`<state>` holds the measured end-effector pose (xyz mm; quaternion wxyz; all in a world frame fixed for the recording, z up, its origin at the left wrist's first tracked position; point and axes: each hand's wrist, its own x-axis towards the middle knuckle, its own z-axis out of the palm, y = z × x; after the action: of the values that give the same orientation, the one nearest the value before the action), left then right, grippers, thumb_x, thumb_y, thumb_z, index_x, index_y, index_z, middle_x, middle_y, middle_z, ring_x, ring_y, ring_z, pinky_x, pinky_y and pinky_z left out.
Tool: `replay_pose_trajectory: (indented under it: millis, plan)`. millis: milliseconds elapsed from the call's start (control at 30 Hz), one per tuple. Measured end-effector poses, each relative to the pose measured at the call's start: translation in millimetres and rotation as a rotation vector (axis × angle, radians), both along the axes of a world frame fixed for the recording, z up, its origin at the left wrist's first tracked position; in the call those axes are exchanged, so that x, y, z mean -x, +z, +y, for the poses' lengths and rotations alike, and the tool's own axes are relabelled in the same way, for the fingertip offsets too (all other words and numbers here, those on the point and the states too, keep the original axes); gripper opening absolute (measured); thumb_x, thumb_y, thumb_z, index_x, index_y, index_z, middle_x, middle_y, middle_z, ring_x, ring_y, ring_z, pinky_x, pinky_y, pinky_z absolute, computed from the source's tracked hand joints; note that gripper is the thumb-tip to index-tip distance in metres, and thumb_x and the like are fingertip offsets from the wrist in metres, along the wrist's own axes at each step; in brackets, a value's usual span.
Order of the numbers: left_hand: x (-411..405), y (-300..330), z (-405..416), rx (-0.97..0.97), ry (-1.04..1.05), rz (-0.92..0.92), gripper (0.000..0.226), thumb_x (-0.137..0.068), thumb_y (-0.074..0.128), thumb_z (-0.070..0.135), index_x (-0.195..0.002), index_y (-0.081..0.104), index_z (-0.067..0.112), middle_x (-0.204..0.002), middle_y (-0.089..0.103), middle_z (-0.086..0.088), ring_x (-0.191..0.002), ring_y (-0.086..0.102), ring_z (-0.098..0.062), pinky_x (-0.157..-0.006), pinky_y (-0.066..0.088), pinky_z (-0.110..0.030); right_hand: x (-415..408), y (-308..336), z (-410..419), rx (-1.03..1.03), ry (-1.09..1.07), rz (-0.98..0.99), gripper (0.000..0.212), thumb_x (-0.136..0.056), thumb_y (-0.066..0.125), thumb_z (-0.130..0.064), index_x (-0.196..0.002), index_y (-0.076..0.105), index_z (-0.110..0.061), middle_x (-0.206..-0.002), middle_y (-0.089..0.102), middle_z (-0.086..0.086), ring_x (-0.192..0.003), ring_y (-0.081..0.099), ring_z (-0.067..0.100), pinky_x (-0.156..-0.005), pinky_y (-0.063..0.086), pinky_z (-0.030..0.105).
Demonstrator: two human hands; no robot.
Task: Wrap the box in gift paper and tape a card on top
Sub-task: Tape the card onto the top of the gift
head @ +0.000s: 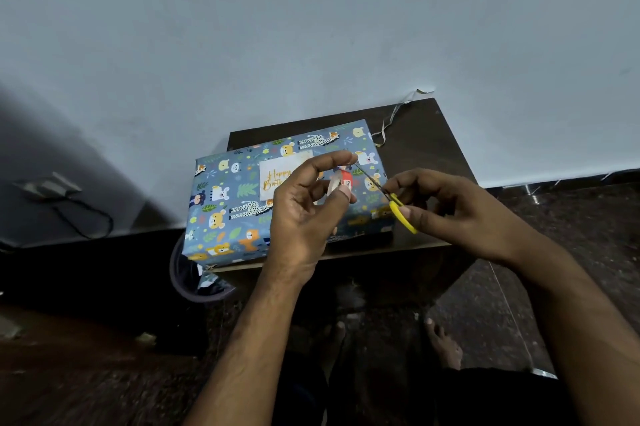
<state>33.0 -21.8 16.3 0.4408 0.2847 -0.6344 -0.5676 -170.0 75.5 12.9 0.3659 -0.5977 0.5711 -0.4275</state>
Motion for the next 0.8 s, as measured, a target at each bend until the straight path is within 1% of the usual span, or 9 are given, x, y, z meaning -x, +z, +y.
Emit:
replay_pose_trajectory:
  millis: [100,167,200,267,400,533,667,700,800]
  plan:
    - [-0.8,-0.9,0.4,0.000,-0.028,-0.002,0.034,-0.087,0.063,0.015,-0.119,0.068,0.005,-0.123,0.071,-0.004,-0.081,0.065,-0.021,-0.051,0.044,-0.023,3.3,0.7,1.7,-0.023,0.009,-0.003,0.032,-0.089,0.067,-0.040,-0.120,0.069,-0.030,-0.094,0.071,-0.002,-0.070,0.057,0.009,-0.066,0.047,0.037]
    - [-1.3,-0.9,0.2,0.001,-0.039,-0.013,0.037,-0.085,0.062,0.021,-0.118,0.068,0.006,-0.124,0.071,-0.004,-0.081,0.066,-0.021,-0.048,0.043,-0.026,5.1,2.4,2.9,-0.025,0.010,-0.018,0.030,-0.091,0.069,-0.041,-0.119,0.070,-0.029,-0.090,0.071,-0.002,-0.067,0.055,0.005,-0.063,0.044,0.027]
    - [-2.1,-1.0,-0.1,0.003,-0.044,-0.017,0.038,-0.084,0.062,0.023,-0.118,0.068,0.007,-0.124,0.071,-0.004,-0.081,0.067,-0.020,-0.048,0.043,-0.027,5.4,3.5,3.7,-0.023,0.014,-0.034,0.028,-0.092,0.069,-0.038,-0.118,0.071,-0.026,-0.089,0.071,0.000,-0.065,0.055,0.002,-0.062,0.043,0.021]
    - [-4.1,-0.6,-0.5,0.013,-0.057,-0.025,0.037,-0.085,0.061,0.024,-0.118,0.069,0.008,-0.122,0.072,-0.005,-0.079,0.067,-0.018,-0.048,0.043,-0.029,5.9,5.5,4.8,-0.023,0.026,-0.054,0.027,-0.091,0.067,-0.030,-0.116,0.072,-0.021,-0.088,0.072,0.004,-0.067,0.057,0.000,-0.061,0.042,0.017]
    - [-5.4,-0.3,1.3,0.021,-0.086,-0.065,0.040,-0.085,0.060,0.026,-0.120,0.070,0.010,-0.101,0.074,-0.010,-0.069,0.067,-0.011,-0.047,0.047,-0.029,7.5,6.0,6.6,-0.046,0.048,-0.044,0.027,-0.091,0.067,-0.028,-0.116,0.073,-0.022,-0.091,0.073,0.006,-0.073,0.059,0.004,-0.064,0.044,0.024]
    - [-6.1,-0.6,0.3,0.046,-0.117,-0.080,0.039,-0.085,0.059,0.026,-0.118,0.070,0.008,-0.122,0.071,-0.010,-0.080,0.070,-0.020,-0.047,0.048,-0.034,8.2,6.4,6.1,-0.059,0.049,-0.050,0.028,-0.091,0.067,-0.027,-0.117,0.073,-0.020,-0.084,0.071,0.000,-0.074,0.061,0.007,-0.068,0.046,0.033]
    - [-7.9,-0.2,0.3,0.044,-0.128,-0.084,0.035,-0.086,0.060,0.025,-0.116,0.070,0.009,-0.126,0.070,-0.005,-0.080,0.070,-0.020,-0.047,0.047,-0.033,8.1,6.1,6.4,-0.058,0.050,-0.063,0.026,-0.092,0.067,-0.027,-0.116,0.073,-0.020,-0.084,0.070,0.000,-0.075,0.060,0.007,-0.067,0.045,0.033]
    - [-8.1,0.0,0.2,0.045,-0.128,-0.089,0.034,-0.087,0.061,0.026,-0.116,0.070,0.009,-0.127,0.070,-0.004,-0.081,0.070,-0.021,-0.047,0.046,-0.032,8.5,5.9,6.5,-0.057,0.052,-0.067,0.025,-0.093,0.068,-0.029,-0.116,0.073,-0.021,-0.087,0.071,0.003,-0.076,0.061,0.010,-0.068,0.046,0.034]
    - [-7.9,0.6,-0.3,0.056,-0.125,-0.108,0.033,-0.088,0.062,0.025,-0.116,0.070,0.010,-0.126,0.070,-0.003,-0.083,0.071,-0.020,-0.048,0.046,-0.030,9.0,6.2,7.3,-0.055,0.048,-0.085,0.030,-0.090,0.068,-0.038,-0.115,0.074,-0.024,-0.098,0.073,0.012,-0.084,0.065,0.030,-0.072,0.050,0.044]
